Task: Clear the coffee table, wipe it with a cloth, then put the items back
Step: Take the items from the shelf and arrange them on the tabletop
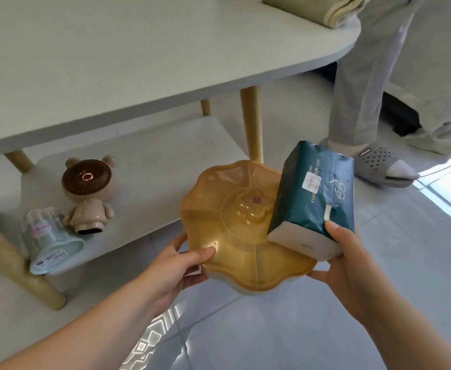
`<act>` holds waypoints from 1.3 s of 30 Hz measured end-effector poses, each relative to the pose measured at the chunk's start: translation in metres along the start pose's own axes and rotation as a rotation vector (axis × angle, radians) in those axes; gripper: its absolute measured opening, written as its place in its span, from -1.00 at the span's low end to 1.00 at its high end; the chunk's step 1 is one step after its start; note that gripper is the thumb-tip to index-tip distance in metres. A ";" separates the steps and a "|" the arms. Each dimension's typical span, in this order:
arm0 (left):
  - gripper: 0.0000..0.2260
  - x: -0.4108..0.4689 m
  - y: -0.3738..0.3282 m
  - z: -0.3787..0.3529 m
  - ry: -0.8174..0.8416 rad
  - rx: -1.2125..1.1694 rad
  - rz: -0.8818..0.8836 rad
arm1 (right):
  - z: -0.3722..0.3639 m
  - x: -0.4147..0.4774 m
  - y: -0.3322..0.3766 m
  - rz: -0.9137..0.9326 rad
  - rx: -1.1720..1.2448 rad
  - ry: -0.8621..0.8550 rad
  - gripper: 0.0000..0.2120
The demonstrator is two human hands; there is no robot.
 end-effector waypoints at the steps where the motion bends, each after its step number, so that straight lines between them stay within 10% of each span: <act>1: -0.37 0.000 0.000 -0.001 0.002 0.002 0.003 | 0.001 -0.001 0.000 0.003 0.005 -0.007 -0.64; 39: -0.32 -0.022 -0.137 -0.253 0.438 0.107 -0.022 | 0.076 -0.155 0.258 0.218 -0.207 -0.346 -0.31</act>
Point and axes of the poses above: each hand's wrist, its own x-axis towards the middle knuckle, its own z-axis out of the back of the hand, y = z × x, the point moved 4 cm from there along x, towards the middle knuckle, and after that the axes turned 15 degrees about y, right-handed, at the moved point
